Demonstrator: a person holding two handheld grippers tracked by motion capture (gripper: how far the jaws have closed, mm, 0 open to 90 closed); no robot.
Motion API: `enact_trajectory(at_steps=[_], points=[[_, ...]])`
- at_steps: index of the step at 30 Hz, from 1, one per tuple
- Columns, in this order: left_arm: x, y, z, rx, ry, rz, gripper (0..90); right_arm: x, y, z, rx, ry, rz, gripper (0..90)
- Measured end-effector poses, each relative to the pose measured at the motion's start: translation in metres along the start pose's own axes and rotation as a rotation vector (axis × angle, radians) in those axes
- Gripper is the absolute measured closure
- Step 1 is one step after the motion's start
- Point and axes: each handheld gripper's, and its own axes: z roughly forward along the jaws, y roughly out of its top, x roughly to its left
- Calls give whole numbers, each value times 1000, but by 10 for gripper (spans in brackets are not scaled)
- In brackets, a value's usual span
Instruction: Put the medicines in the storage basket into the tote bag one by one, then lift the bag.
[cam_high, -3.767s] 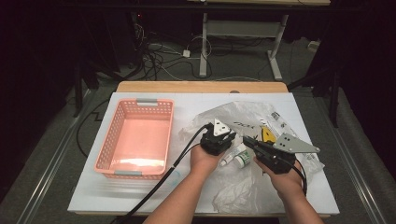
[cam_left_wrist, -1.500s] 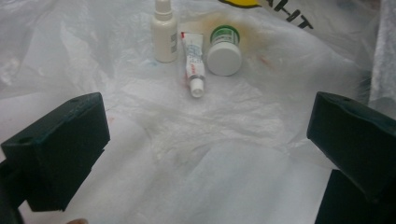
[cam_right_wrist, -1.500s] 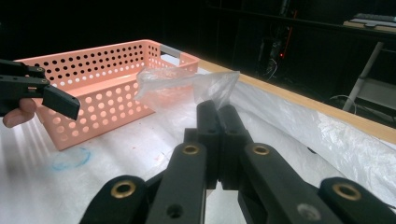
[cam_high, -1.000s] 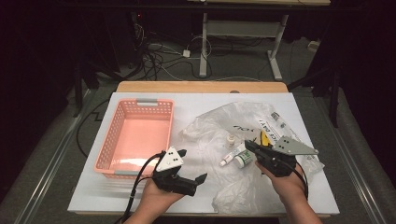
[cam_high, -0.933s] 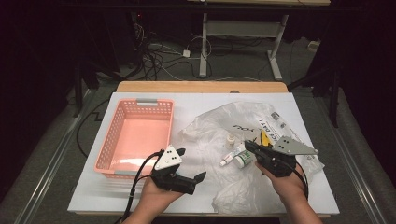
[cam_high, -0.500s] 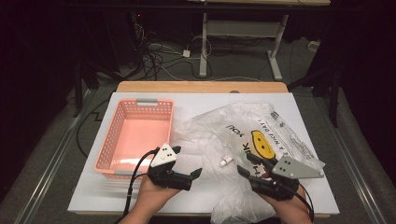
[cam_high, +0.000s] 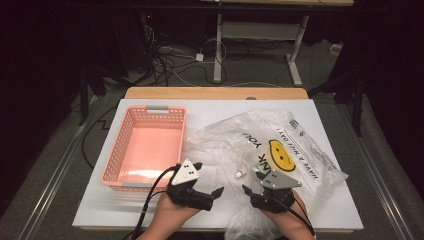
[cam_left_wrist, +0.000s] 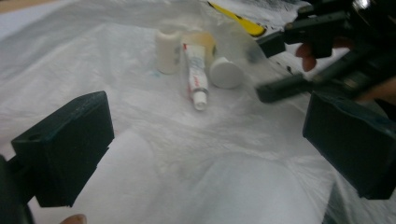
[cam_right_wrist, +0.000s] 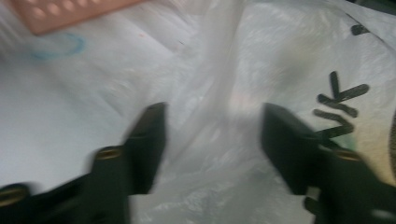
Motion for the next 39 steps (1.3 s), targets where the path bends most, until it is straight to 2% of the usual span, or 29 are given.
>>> enact_trajectory(at_steps=[3,7,9,11,13,14,15,17,19,21,23,27,30,32,37,39], points=[[-8,-7,16,39,-22,19,49,-6,-1,0,10,-36,-19,897],[-10,-14,42,105,12,50,74,-18,0,-11,-62,-13,28,900],[-5,-15,53,138,39,44,83,-22,2,-17,-95,-7,42,900],[2,-14,61,177,85,40,83,-24,4,-21,-123,-9,45,900],[11,-15,68,224,107,18,83,-26,5,-24,-146,-1,46,900],[15,-16,72,249,118,-10,83,-27,5,-25,-158,1,47,900],[19,-15,73,267,110,-52,85,-27,6,-26,-167,2,51,900],[22,-14,74,257,125,-81,148,-29,7,-26,-182,9,46,900],[20,-13,76,267,169,-60,216,-30,7,-26,-187,12,48,900],[19,-14,76,259,173,-50,282,-30,7,-26,-189,15,48,900],[17,-14,76,247,164,-37,404,-29,7,-25,-191,17,46,900],[15,-14,76,239,138,-21,564,-30,7,-24,-194,24,45,900],[12,-14,78,239,109,0,753,-30,7,-24,-195,26,48,900],[13,-14,78,239,89,-8,860,-31,7,-24,-201,28,48,900],[15,-14,75,224,70,-16,886,-36,6,-29,-230,20,60,900],[14,-15,71,183,81,-9,886,-38,6,-31,-246,16,70,900]])
